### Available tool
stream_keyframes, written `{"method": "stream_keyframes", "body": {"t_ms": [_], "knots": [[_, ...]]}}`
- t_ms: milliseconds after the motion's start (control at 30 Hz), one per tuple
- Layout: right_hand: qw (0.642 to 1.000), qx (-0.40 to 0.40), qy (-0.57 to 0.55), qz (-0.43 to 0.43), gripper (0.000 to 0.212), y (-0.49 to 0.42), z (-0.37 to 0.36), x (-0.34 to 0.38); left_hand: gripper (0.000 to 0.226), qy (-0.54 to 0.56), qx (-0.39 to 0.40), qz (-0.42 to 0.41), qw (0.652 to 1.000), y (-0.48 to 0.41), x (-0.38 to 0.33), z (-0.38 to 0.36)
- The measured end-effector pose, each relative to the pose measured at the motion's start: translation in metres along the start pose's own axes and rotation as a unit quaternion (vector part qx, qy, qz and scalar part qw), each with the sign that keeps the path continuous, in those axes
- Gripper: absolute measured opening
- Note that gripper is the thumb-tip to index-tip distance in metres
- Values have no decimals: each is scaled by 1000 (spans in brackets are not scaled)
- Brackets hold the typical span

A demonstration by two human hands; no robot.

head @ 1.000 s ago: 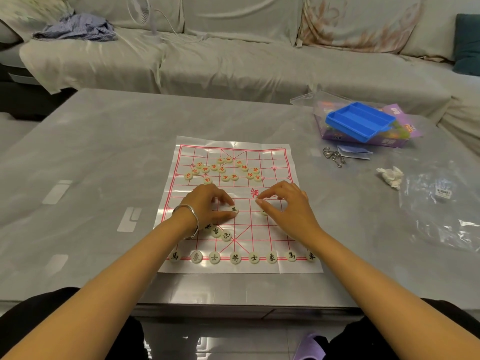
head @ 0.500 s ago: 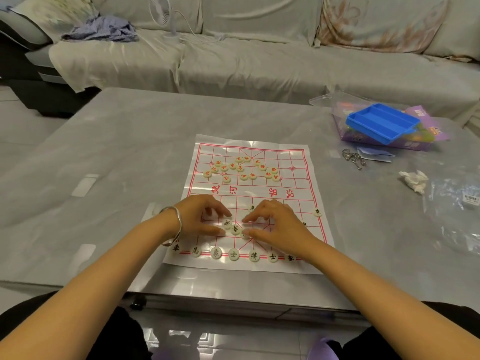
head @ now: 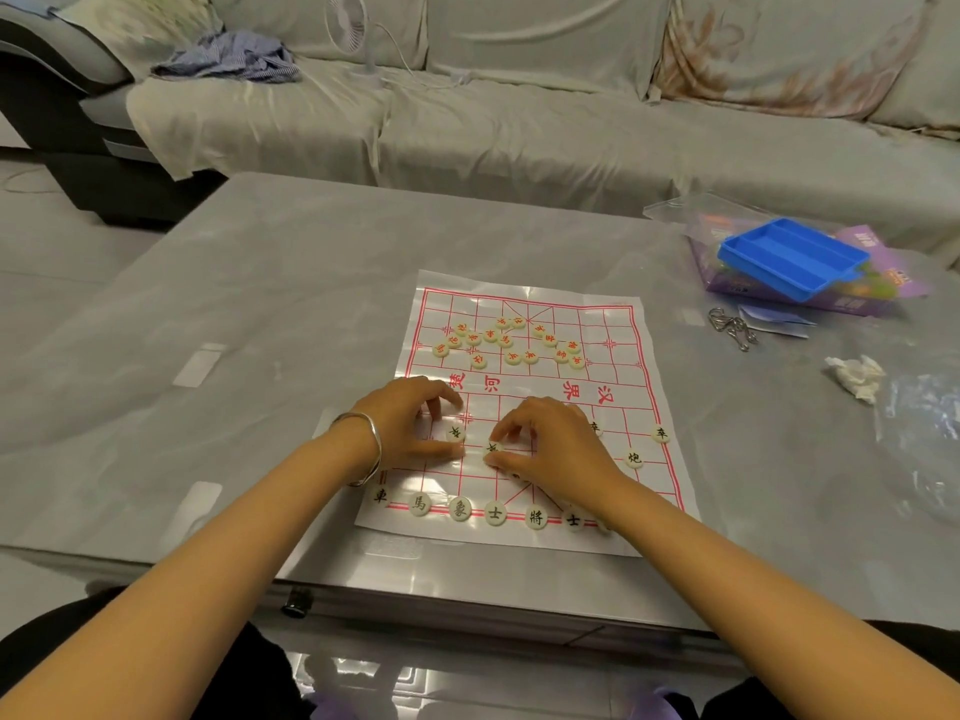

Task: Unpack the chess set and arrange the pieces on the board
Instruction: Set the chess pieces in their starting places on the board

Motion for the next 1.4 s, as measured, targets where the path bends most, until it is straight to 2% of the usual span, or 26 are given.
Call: {"method": "stream_keyframes", "body": {"t_ms": [100, 233, 367, 467, 600, 700, 933, 1133, 1400], "knots": [[1000, 7, 13, -1, 27, -4, 0, -3, 42, 24, 34, -24, 999, -1, 2, 0], [999, -3, 30, -17, 35, -4, 3, -5, 24, 59, 5, -19, 998, -8, 6, 1], [999, -8, 45, -27, 33, -5, 3, -4, 35, 48, -23, 6, 999, -15, 7, -4], [999, -7, 38, -25, 30, -5, 5, -4, 38, 53, 18, 11, 998, -18, 5, -4], [999, 16, 44, -20, 30, -6, 5, -2, 30, 67, 61, -11, 996, -20, 6, -2], [999, 26, 43, -21, 32, -7, 4, -2, 24, 91, 38, -11, 995, -22, 7, -3], [999, 3, 41, -20, 33, -3, 9, -2, 29, 122, -20, 21, 992, -23, 11, -4], [999, -11, 44, -27, 32, -4, 12, -5, 29, 128, 10, 5, 992, -22, 10, -4], [998, -21, 60, -29, 31, -4, 10, -6, 23, 139, -7, 8, 990, -21, 8, -2]]}}
Point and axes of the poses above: each hand's wrist, its own y-axis away from the middle knuckle, its own z-axis out of the back of the hand, x = y × z, the point moved 9 cm from there along -y, towards the middle knuckle, and after that the axes turned 10 degrees about z, right-handed, at the moved point
